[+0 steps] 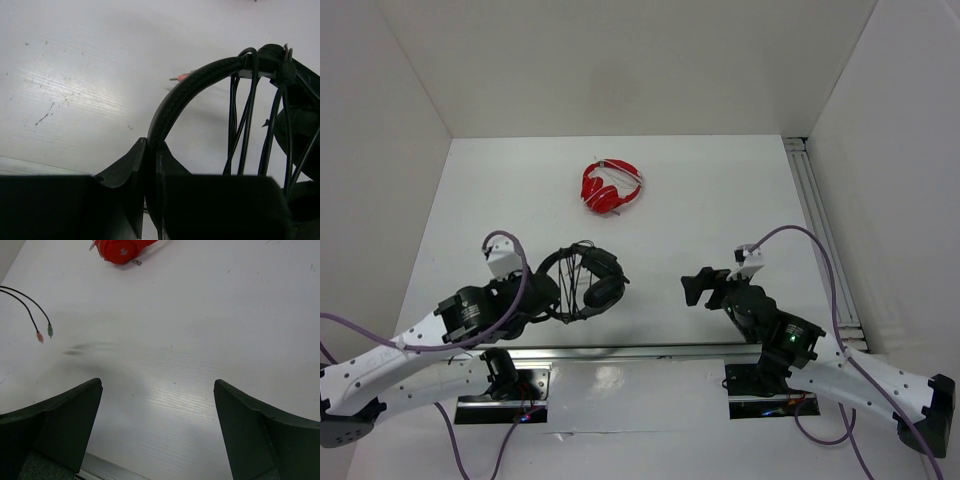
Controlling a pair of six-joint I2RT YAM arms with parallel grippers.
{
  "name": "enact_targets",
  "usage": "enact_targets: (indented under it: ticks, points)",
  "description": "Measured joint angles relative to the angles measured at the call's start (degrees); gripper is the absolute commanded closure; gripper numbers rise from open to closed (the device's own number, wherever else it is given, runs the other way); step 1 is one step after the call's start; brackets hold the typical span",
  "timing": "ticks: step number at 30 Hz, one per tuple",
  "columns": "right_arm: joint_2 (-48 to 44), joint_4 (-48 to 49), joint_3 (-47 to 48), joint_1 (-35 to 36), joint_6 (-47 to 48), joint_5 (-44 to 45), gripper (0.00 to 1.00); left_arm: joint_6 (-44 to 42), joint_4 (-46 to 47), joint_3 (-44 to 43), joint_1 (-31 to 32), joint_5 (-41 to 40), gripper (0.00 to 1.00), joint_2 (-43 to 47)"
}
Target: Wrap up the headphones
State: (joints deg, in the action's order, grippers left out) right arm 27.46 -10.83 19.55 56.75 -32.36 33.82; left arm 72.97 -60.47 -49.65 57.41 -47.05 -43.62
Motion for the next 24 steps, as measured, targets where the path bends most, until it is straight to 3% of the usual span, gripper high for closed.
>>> enact_targets:
  ticks: [6,12,19,24]
  points:
    - [0.37,-0.59,0.0,0.0,-0.66,-0.68,0.0,8.48,-5.86,2.32,0.0,0.2,1.0,2.58]
    - [4.37,-0.31,0.0,0.0,-1.09,-2.23,0.0,11.37,-5.95,2.93,-1.03,0.02,1.0,-5.35]
    - [7.56,0.31,0.02,0.17,-1.05,-4.5,0.0,5.88,4.17,3.39,-9.44,0.94,1.0,-13.79]
    - [9.84,1.88,0.02,0.48,-1.03,-6.58,0.0,-3.87,15.19,3.61,-21.35,5.07,1.0,-18.56]
